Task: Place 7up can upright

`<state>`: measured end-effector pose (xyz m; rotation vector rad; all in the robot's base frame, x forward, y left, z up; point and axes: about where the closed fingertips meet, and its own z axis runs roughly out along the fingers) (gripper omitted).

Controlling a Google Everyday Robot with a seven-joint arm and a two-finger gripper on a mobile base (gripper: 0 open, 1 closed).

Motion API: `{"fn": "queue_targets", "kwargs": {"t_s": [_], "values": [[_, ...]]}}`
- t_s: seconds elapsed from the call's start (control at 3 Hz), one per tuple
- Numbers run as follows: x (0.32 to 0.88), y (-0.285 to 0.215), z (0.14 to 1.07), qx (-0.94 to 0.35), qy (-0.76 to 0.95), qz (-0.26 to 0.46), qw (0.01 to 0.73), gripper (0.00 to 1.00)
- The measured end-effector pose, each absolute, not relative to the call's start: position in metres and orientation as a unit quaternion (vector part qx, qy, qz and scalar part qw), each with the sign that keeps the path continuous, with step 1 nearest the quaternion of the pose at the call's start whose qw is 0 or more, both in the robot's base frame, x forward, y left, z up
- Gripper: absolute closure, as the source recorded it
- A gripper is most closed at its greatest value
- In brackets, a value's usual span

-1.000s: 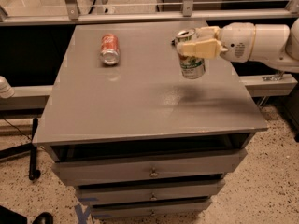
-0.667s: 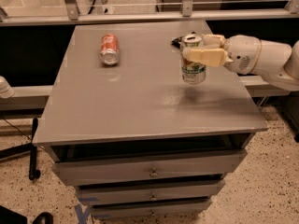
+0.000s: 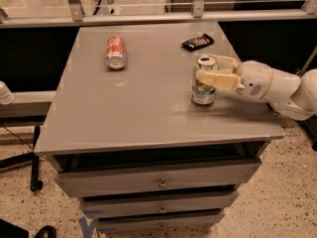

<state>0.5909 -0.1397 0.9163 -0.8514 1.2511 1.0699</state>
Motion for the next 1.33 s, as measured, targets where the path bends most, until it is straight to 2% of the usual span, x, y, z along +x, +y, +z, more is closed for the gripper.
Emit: {"fn": "queue_targets", "kwargs": {"t_s": [0.33, 1.33], "values": [[0.5895, -0.1435, 0.9047, -0.372, 0.53, 0.461, 0.608, 0.82], [0.5879, -0.1463, 0.9027, -0.376, 0.526, 0.458, 0.61, 0.13]]}}
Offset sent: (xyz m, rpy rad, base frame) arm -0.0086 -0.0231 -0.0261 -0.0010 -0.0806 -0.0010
